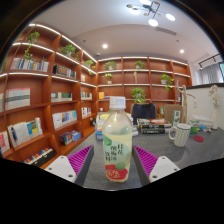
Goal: Pour water
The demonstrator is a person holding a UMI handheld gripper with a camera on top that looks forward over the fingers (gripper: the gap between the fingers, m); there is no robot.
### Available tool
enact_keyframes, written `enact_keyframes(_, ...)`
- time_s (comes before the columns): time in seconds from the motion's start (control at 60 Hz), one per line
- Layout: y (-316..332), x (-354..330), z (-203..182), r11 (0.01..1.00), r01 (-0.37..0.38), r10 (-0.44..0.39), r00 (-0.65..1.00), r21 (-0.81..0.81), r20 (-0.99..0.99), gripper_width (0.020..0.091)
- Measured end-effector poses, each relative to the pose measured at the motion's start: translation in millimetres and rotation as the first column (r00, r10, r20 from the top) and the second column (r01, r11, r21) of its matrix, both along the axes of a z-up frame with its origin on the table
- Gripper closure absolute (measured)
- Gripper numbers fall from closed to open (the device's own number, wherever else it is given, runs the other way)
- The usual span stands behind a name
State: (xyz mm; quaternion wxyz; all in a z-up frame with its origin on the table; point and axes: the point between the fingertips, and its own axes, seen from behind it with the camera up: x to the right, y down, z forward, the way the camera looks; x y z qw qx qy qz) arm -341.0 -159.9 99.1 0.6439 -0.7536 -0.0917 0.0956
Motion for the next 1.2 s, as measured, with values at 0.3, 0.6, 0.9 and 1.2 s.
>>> enact_keyframes(0.3,34,3,11,0.997,0.052,-0.053,0.999,0.05,0.01,0.062)
enact_keyframes(0.6,36,7,10,0.997,0.063,-0.061,0.998,0.051,-0.035,0.0727)
enact_keyframes(0.9,67,43,23,0.991,0.123,-0.132,0.949,-0.048,-0.286,0.0728)
enact_keyframes(1.2,150,132,62,0.973,0.18,-0.218,0.529,-0.143,-0.82,0.0728)
